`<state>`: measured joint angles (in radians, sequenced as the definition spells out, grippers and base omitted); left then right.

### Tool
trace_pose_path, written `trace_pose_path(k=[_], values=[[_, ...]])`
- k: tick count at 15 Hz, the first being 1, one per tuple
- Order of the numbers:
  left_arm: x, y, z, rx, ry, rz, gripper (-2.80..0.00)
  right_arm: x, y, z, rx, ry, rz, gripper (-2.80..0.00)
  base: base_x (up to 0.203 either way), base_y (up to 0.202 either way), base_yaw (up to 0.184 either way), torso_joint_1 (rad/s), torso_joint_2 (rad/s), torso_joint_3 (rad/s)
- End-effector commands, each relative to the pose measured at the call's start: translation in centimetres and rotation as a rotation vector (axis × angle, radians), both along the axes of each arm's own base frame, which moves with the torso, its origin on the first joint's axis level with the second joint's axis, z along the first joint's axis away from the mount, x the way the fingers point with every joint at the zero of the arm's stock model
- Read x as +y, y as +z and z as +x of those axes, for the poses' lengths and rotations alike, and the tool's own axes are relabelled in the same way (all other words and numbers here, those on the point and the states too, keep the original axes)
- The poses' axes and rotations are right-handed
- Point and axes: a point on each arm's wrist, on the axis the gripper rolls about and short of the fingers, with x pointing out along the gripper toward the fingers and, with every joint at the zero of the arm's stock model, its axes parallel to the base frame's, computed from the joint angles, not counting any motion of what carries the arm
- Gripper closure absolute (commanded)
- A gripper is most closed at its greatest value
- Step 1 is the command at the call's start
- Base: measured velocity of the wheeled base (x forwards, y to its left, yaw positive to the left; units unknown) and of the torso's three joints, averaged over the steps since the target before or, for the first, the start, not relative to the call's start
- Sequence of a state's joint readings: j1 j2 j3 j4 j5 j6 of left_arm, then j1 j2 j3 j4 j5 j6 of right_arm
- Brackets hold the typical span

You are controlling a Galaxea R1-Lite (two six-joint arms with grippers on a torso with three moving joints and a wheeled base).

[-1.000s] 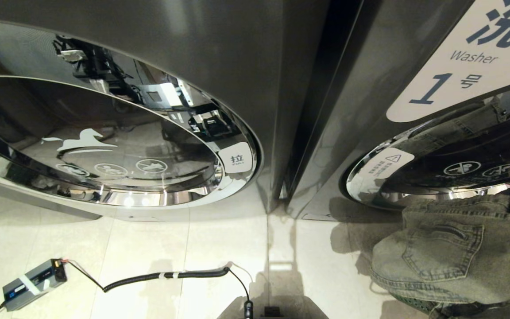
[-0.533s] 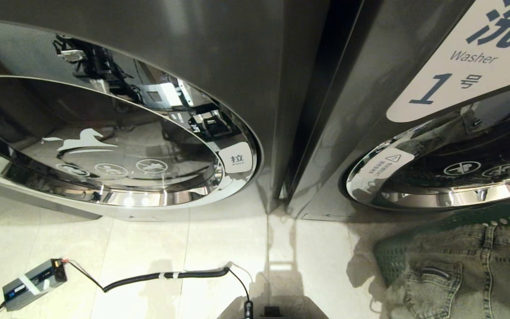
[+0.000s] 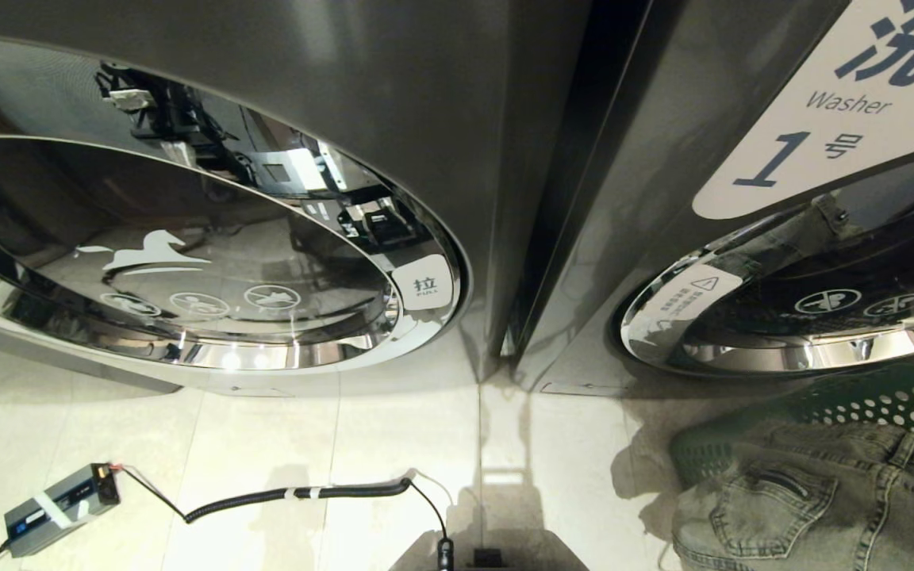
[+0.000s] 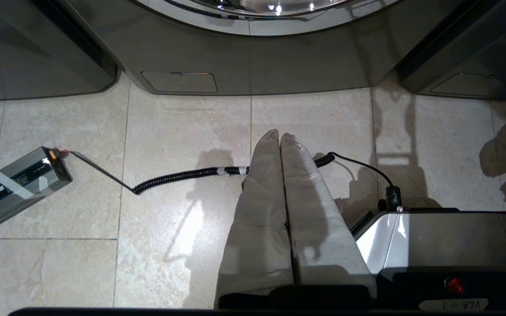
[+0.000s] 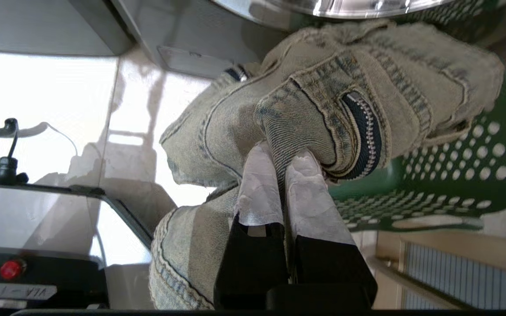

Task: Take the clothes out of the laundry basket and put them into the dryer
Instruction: Put the clothes in the dryer

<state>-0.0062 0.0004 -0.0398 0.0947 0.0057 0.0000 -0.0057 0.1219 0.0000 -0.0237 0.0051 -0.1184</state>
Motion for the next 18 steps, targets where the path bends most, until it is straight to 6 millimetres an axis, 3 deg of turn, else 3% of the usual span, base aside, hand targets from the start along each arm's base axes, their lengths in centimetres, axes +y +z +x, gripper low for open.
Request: trace_pose_path(k=[1, 18], values=[[0.00, 0.00, 0.00, 0.000, 0.000, 0.000, 0.00, 0.02, -0.30, -0.87, -0.098, 0.007, -0.010, 0.00, 0.000, 0.000, 0.000, 0.000, 0.00, 0.000], [0.00, 0.00, 0.00, 0.000, 0.000, 0.002, 0.00, 0.03, -0.43, -0.97, -0.103, 0.010, 0.031, 0.00, 0.000, 0.000, 0.000, 0.000, 0.00, 0.000]])
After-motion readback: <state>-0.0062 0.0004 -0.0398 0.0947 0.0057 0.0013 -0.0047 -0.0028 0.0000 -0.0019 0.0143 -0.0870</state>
